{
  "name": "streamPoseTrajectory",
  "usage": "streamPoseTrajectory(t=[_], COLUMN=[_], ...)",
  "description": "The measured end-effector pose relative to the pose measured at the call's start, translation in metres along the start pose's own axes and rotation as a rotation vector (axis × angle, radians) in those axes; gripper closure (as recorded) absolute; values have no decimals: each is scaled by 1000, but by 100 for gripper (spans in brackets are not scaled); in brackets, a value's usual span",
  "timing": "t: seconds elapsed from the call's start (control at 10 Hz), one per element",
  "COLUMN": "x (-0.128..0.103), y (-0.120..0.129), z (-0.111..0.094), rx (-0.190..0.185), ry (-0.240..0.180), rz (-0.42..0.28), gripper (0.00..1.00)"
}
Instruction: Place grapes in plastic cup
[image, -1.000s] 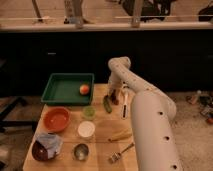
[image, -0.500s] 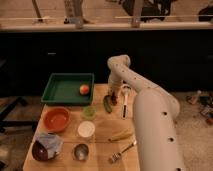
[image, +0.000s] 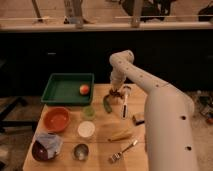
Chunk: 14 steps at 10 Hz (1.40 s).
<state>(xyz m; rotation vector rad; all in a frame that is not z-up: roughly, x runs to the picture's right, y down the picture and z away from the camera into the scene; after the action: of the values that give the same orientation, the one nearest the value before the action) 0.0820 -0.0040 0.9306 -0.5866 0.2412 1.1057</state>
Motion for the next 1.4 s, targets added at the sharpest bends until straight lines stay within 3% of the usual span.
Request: streamPoseTrajectory(t=[0.4,0.7,0.9,1.1,1.4], x=[3,2,2,7,13], y=[2,11,23,36,42], z=[-25,-55,-74,-93,-105], rx=[-40,-65,-79,-76,-67], ry=[-60,-116,-143,-156,-163], rz=[-212,-375,-532,-611,-634], gripper=[100,100,100,100,100])
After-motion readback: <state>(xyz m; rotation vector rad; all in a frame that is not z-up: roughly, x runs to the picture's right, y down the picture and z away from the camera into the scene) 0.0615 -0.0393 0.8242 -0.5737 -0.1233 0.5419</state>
